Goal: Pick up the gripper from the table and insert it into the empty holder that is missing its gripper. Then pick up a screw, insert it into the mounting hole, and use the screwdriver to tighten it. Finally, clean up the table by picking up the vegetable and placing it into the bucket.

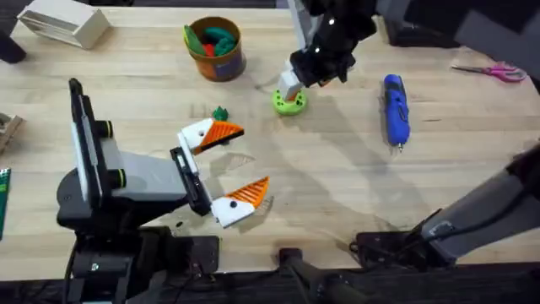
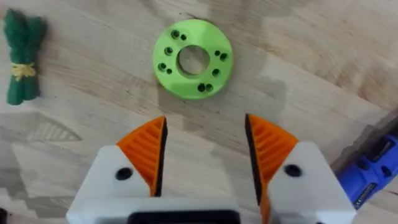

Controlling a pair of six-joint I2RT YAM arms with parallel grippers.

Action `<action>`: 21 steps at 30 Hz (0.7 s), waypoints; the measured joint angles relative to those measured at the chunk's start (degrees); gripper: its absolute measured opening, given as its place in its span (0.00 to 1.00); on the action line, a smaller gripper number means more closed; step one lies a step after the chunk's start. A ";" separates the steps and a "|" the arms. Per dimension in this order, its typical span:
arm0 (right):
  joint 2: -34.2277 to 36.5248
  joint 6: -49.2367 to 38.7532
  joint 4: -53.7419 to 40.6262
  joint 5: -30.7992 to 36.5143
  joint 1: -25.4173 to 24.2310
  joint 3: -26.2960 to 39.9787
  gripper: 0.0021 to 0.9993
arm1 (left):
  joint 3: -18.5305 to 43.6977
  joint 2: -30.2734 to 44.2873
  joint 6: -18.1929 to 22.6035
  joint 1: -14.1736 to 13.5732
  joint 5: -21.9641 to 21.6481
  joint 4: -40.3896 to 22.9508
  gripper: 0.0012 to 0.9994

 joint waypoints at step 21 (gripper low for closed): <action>8.57 0.00 4.05 -0.03 0.00 0.00 0.54 | 0.00 0.02 0.00 0.00 0.00 0.00 0.99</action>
